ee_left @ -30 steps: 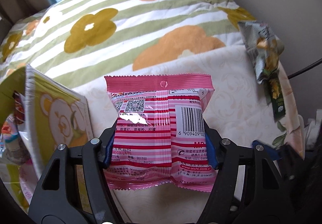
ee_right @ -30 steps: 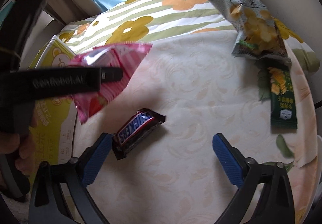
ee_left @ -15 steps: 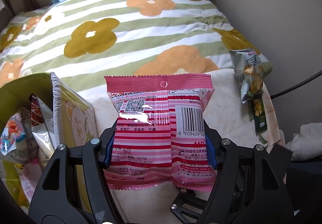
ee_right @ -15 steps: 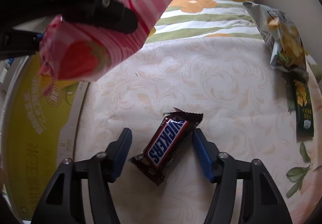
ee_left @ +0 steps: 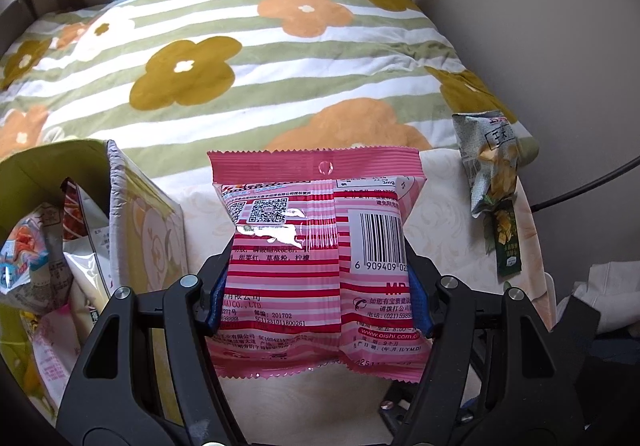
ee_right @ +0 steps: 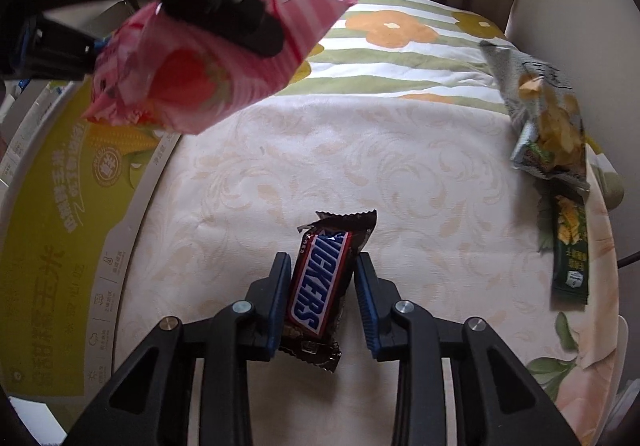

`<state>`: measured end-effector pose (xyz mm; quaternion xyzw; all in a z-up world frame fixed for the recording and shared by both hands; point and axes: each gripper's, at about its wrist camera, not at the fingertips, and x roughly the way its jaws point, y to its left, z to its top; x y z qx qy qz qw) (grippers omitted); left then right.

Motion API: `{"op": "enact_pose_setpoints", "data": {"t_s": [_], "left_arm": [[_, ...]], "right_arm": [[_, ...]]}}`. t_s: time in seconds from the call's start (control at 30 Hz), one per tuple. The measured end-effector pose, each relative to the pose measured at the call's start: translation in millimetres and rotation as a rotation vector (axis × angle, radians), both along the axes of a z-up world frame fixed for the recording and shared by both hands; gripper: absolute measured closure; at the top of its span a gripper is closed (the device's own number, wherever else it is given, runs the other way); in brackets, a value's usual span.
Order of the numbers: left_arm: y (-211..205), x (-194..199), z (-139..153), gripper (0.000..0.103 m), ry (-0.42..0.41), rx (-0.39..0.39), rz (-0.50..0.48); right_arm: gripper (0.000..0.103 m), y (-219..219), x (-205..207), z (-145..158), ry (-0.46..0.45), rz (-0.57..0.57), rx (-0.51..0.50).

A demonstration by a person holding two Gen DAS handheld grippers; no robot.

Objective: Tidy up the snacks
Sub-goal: 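Carry the pink packet toward the box with left tool while right tool carries Snickers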

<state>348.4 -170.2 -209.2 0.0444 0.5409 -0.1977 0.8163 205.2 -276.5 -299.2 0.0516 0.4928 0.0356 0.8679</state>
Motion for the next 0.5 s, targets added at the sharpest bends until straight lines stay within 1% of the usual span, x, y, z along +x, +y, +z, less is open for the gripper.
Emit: {"op": "enact_pose_setpoints", "data": {"t_s": [0.1,0.2,0.33,0.37,0.4,0.5], "left_arm": [[-9,-6,9,0.038,-0.019,-0.003,0.005],[-19,-14,25,0.038,-0.046,-0.016,0.016],[-31,-27,55,0.038,-0.106,-0.034,0.039],[-31,-30,62,0.038,-0.121,-0.038,0.047],[-32,-32,68,0.038,-0.135,-0.042,0.057],[-27,-41,90,0.038,-0.167,-0.070,0.107]], "right_arm": [[0.074,-17,-1,15,-0.012,-0.003,0.001],[0.074,-35,-4,33,-0.031,-0.004,-0.006],[0.074,-51,-13,61,-0.065,0.016,-0.018],[0.074,-59,-5,63,-0.075,0.022,-0.022],[0.074,-61,-15,72,-0.087,0.034,-0.028],[0.074,-66,-23,93,-0.125,0.077,-0.037]]}}
